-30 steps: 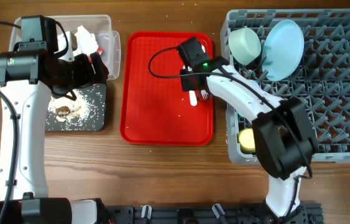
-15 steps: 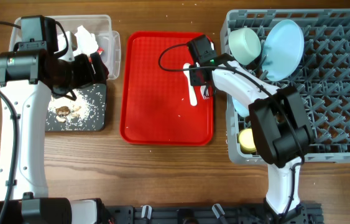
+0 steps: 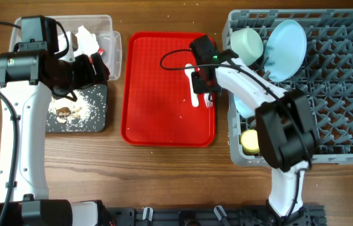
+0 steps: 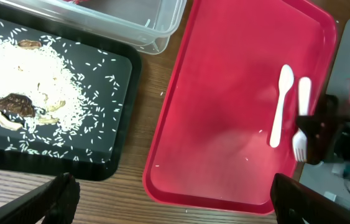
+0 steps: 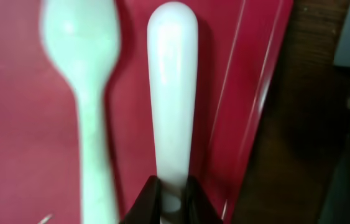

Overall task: Sort waste into correct bins and load items into the dishwasher rack
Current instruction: 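Drop the white fork into the dish rack with the right gripper, then grasp the white spoon on the red tray with the right gripper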

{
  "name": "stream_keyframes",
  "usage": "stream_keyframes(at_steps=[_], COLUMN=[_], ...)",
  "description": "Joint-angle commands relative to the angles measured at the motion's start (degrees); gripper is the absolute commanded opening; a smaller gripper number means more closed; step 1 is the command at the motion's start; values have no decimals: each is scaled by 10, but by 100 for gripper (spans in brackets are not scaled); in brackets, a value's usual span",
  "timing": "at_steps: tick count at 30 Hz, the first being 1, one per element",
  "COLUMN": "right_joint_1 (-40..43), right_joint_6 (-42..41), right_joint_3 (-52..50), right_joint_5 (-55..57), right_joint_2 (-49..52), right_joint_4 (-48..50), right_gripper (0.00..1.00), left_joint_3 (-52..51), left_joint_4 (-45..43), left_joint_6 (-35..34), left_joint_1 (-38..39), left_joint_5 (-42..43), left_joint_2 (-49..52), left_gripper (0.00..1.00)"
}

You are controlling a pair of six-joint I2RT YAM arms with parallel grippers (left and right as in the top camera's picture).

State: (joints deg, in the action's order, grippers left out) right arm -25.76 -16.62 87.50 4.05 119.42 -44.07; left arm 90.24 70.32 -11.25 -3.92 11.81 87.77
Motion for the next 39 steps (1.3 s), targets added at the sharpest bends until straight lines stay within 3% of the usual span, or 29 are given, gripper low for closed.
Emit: stream_keyframes(at_steps=[1, 5, 9, 13, 19, 22, 23, 24, 25, 26, 29, 30, 32, 35, 39], right_joint_1=[-1, 3, 65, 151, 195, 195, 195, 195, 195, 195, 195, 194, 172, 85, -16], right_joint_6=[1, 1, -4, -11, 76, 75, 75, 74, 71, 67, 68, 80, 75, 26, -5], right_joint_3=[15, 15, 14, -16, -184, -205, -205, -205, -204, -202, -152, -103, -42, -35, -34], right_joint_5=[-37, -34, 47, 114, 125, 127, 127, 127, 126, 124, 55, -76, -197, -155, -126], right_joint_2=[-101, -233, -377, -391, -389, -389, -389, -389, -389, -389, -389, -390, -391, -378, -228], right_joint_4=[-10, -80, -238, -297, -202, -187, -183, -178, -174, -169, -167, -173, -144, -60, 39], right_gripper=[4, 4, 4, 4, 4, 5, 21, 45, 58, 61, 65, 62, 46, 50, 51], left_joint_3=[3, 3, 3, 3, 3, 3, 3, 3, 3, 3, 3, 3, 3, 3, 3], left_joint_4=[-2, -2, -2, -2, -2, -2, -2, -2, -2, -2, -2, -2, -2, -2, -2], left_joint_6=[1, 1, 1, 1, 1, 1, 1, 1, 1, 1, 1, 1, 1, 1, 1], left_joint_1=[-3, -3, -3, -3, -3, -3, -3, -3, -3, -3, -3, -3, -3, -3, -3], left_joint_5=[1, 1, 1, 1, 1, 1, 1, 1, 1, 1, 1, 1, 1, 1, 1], left_joint_2=[0, 0, 0, 0, 0, 0, 0, 0, 0, 0, 0, 0, 0, 0, 0], left_gripper=[100, 100, 100, 100, 100, 100, 100, 100, 100, 100, 100, 100, 100, 100, 100])
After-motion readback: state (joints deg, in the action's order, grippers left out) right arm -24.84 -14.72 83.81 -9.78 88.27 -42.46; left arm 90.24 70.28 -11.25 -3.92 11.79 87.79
